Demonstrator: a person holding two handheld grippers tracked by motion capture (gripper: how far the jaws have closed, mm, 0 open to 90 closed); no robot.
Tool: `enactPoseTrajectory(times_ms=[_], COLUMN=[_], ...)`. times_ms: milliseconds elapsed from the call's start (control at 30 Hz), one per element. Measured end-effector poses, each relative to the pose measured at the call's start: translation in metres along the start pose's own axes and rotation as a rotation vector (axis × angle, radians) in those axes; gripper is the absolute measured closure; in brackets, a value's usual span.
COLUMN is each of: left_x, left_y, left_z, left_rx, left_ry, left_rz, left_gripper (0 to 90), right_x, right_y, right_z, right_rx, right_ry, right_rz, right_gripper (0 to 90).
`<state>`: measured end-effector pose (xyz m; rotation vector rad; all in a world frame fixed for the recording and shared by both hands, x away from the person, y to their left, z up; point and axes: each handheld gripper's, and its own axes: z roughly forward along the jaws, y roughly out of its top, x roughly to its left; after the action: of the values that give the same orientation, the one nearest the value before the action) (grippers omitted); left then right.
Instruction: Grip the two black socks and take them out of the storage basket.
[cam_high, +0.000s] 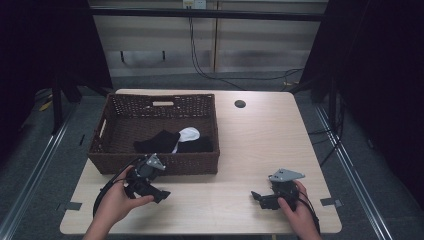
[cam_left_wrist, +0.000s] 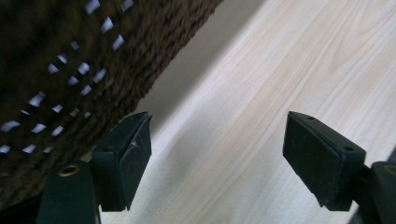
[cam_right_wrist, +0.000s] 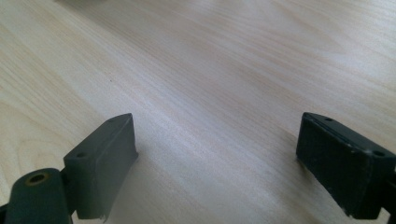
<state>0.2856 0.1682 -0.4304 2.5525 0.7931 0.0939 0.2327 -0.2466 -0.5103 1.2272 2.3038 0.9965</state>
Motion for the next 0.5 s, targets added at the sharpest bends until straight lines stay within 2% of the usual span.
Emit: enactPoseTrajectory(times_ms=[67, 167, 333, 500], left_x=[0.003, 0.004, 0.008, 0.01], left_y=[0.006, 0.014, 0.029, 0.04], left_z=[-0.008, -0.016, -0.031, -0.042], left_rx=[-0.02, -0.009, -0.024, -0.004], left_ry=[-0.025, -0.01, -0.039, -0.03], left_rz=[0.006, 0.008, 0.005, 0.004], left_gripper=[23.4, 23.4, 23.4, 23.3], right_x=[0.0, 0.0, 0.0, 0.0], right_y=[0.0, 0.0, 0.0, -0.001], right_z=[0.0, 0.0, 0.0, -0.001], right_rx=[0.0, 0.0, -0.001, 0.003], right_ry=[0.001, 0.001, 0.001, 0.0], right_rz=[0.002, 0.0, -0.003, 0.003], right_gripper=[11.3, 11.3, 11.4, 11.4])
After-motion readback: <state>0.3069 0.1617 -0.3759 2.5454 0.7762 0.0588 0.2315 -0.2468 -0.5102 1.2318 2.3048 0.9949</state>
